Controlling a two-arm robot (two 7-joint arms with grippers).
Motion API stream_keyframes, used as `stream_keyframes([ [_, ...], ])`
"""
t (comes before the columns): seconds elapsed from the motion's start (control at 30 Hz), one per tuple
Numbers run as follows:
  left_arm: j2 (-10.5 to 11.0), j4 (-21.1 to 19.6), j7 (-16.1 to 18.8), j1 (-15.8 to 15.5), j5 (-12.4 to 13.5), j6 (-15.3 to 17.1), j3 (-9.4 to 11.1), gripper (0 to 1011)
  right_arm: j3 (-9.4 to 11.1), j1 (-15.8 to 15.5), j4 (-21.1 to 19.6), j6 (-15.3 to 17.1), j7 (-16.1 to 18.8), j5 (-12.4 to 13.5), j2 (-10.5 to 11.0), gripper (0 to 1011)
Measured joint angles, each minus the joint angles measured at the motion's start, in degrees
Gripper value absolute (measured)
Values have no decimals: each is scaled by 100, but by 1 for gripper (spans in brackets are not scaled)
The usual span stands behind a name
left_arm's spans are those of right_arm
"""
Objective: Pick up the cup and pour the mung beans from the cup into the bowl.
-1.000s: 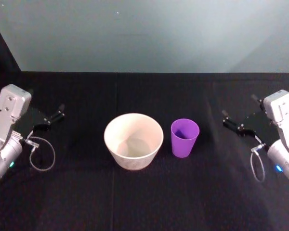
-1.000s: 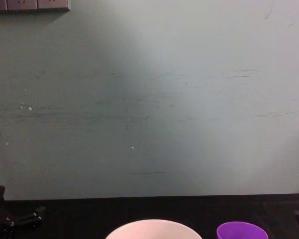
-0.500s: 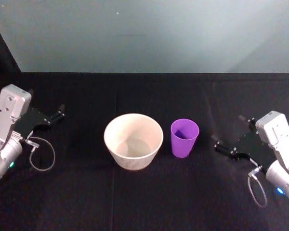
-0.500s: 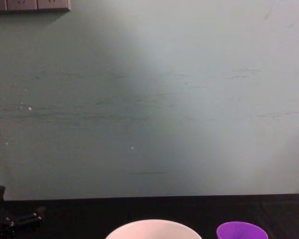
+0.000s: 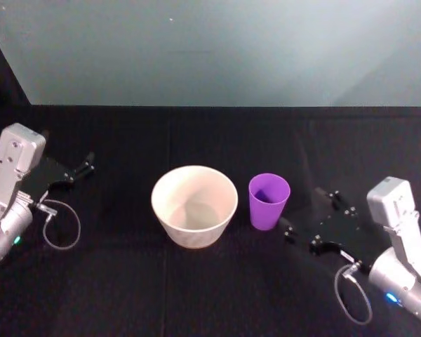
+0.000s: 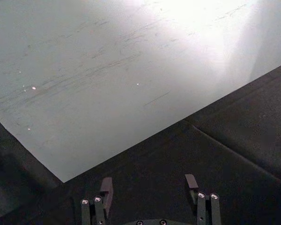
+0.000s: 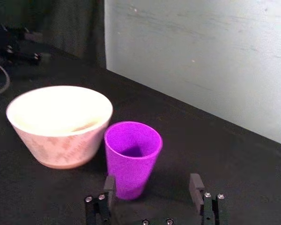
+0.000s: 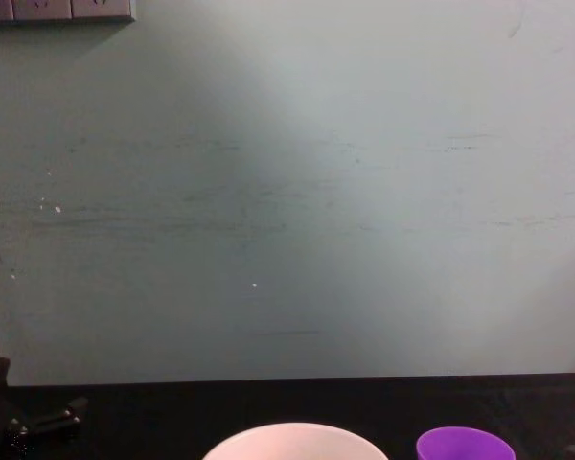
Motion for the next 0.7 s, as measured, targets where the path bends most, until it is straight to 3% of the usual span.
stream_keyframes([
  [0.37, 0, 0, 0, 0, 0, 0, 0, 1000, -39, 260, 504, -141, 461, 292, -561, 1002],
  [0.7, 0, 0, 0, 0, 0, 0, 0, 1000, -29, 423, 852, -190, 558, 291, -956, 1002],
])
